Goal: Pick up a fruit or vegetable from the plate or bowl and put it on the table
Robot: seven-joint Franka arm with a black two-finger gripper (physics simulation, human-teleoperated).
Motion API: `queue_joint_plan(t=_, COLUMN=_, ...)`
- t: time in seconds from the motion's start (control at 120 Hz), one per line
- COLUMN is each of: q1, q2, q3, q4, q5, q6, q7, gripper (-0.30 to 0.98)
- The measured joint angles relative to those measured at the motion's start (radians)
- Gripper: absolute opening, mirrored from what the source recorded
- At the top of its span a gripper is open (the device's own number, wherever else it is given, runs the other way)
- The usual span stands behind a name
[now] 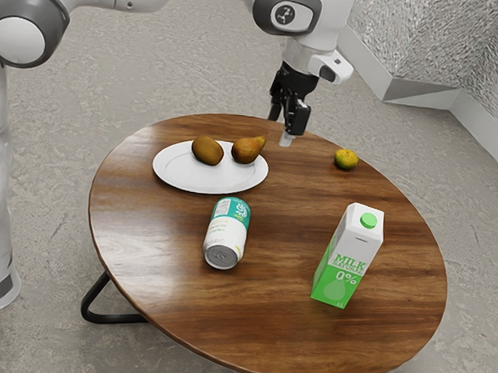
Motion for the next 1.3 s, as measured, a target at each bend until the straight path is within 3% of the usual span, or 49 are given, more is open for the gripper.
queue_joint_plan(t=0.017, q1=-0.238, q2=-0.006, q3=0.239, q4=0.073, q5=-0.015, q6=-0.011, q7=-0.003, gripper=0.69)
queue_joint_plan(t=0.033, q1=-0.415, q2=-0.012, q3=0.415, q4=0.127, q5=-0.029, q6=-0.022, q7=-0.007, gripper=0.68)
queue_joint_plan(t=0.075, q1=-0.676, q2=-0.023, q3=0.676, q4=0.21, q5=-0.056, q6=-0.044, q7=-0.014, gripper=0.68)
queue_joint_plan(t=0.125, q1=-0.775, q2=-0.03, q3=0.813, q4=0.252, q5=-0.078, q6=-0.066, q7=-0.023, gripper=0.68)
queue_joint_plan(t=0.183, q1=-0.71, q2=-0.032, q3=0.871, q4=0.27, q5=-0.095, q6=-0.085, q7=-0.032, gripper=0.67)
queue_joint_plan(t=0.275, q1=-0.424, q2=-0.032, q3=0.889, q4=0.303, q5=-0.107, q6=-0.108, q7=-0.046, gripper=0.67)
queue_joint_plan(t=0.358, q1=-0.097, q2=-0.046, q3=0.805, q4=0.526, q5=-0.073, q6=-0.17, q7=-0.056, gripper=0.67)
queue_joint_plan(t=0.408, q1=-0.022, q2=-0.043, q3=0.764, q4=0.57, q5=-0.055, q6=-0.192, q7=-0.061, gripper=0.67)
queue_joint_plan(t=0.533, q1=-0.051, q2=0.079, q3=0.735, q4=0.53, q5=-0.045, q6=-0.211, q7=-0.066, gripper=0.67)
queue_joint_plan(t=0.683, q1=-0.172, q2=0.269, q3=0.722, q4=0.517, q5=-0.137, q6=-0.191, q7=-0.065, gripper=0.66)
queue_joint_plan(t=0.817, q1=-0.163, q2=0.286, q3=0.721, q4=0.51, q5=-0.203, q6=-0.182, q7=-0.052, gripper=0.66)
queue_joint_plan(t=0.967, q1=-0.142, q2=0.29, q3=0.73, q4=0.32, q5=-0.265, q6=-0.173, q7=0.005, gripper=0.66)
queue_joint_plan(t=1.083, q1=-0.233, q2=0.158, q3=0.73, q4=0.013, q5=-0.247, q6=-0.072, q7=0.046, gripper=0.66)
queue_joint_plan(t=1.3, q1=-0.245, q2=0.178, q3=0.731, q4=-0.05, q5=-0.226, q6=0.039, q7=0.106, gripper=0.66)
